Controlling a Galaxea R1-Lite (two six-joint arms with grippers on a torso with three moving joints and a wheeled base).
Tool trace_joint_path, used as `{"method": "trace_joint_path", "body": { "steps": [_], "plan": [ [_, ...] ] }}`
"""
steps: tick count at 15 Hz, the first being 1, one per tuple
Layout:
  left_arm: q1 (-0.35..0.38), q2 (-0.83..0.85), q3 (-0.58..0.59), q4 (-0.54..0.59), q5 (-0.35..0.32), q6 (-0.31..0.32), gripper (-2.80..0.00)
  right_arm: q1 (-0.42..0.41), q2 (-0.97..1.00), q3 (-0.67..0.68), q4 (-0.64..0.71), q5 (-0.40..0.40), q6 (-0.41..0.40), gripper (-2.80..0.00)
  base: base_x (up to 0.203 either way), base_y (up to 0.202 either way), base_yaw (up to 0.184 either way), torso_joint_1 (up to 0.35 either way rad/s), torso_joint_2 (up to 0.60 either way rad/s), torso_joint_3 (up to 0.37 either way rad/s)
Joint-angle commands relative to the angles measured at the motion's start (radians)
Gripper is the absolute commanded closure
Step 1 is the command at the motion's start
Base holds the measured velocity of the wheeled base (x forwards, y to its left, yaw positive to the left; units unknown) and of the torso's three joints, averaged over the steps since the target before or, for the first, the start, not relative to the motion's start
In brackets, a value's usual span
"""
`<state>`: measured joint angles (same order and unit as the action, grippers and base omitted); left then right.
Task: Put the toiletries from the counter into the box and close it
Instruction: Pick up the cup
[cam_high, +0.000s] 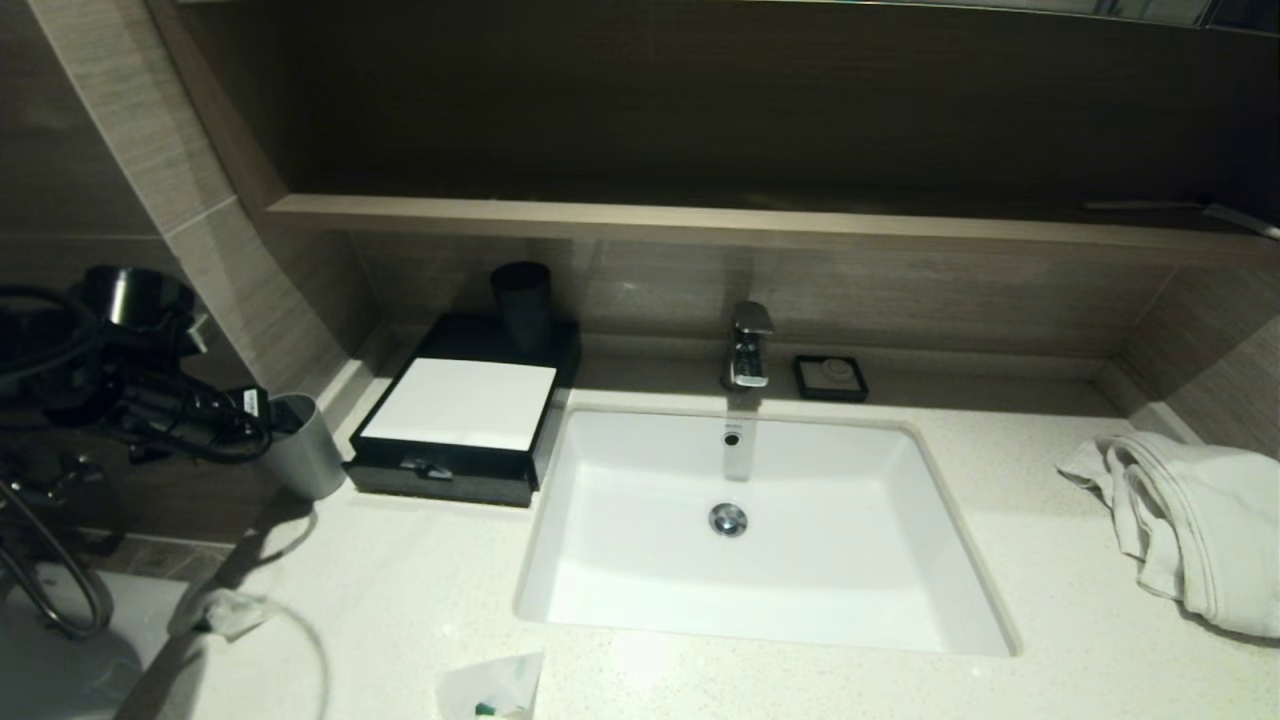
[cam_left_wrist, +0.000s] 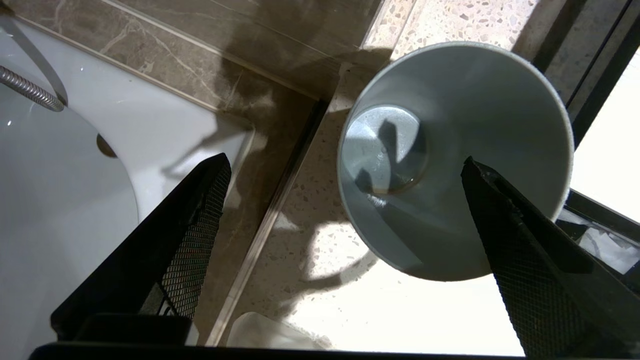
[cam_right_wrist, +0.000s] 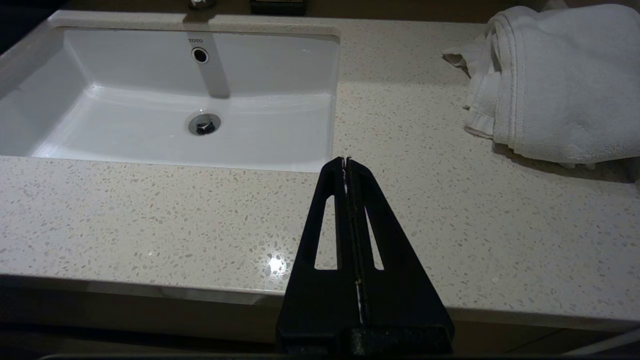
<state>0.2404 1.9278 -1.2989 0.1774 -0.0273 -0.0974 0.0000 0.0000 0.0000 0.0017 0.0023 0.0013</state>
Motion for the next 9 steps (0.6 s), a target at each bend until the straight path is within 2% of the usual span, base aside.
{"method": "trace_joint_path", "body": {
  "steps": [1,2,3,9],
  "plan": [
    [0.000,0.005,0.000,0.000,0.000,-0.001,-2.80,0.000,0.000,0.000,0.000,0.001,0.000,0.00,0.000,0.000,0.000,0.000,0.00,0.000],
    [0.001,0.007,0.000,0.000,0.000,-0.001,-2.80,0.000,0.000,0.000,0.000,0.001,0.000,0.00,0.000,0.000,0.000,0.000,0.00,0.000],
    [0.000,0.010,0.000,0.000,0.000,-0.001,0.00,0.000,0.000,0.000,0.000,0.001,0.000,0.00,0.000,0.000,0.000,0.000,0.00,0.000],
    [0.003,0.011,0.004,-0.004,-0.001,0.001,0.00,0.000,0.000,0.000,0.000,0.001,0.000,0.00,0.000,0.000,0.000,0.000,0.00,0.000]
  ]
}}
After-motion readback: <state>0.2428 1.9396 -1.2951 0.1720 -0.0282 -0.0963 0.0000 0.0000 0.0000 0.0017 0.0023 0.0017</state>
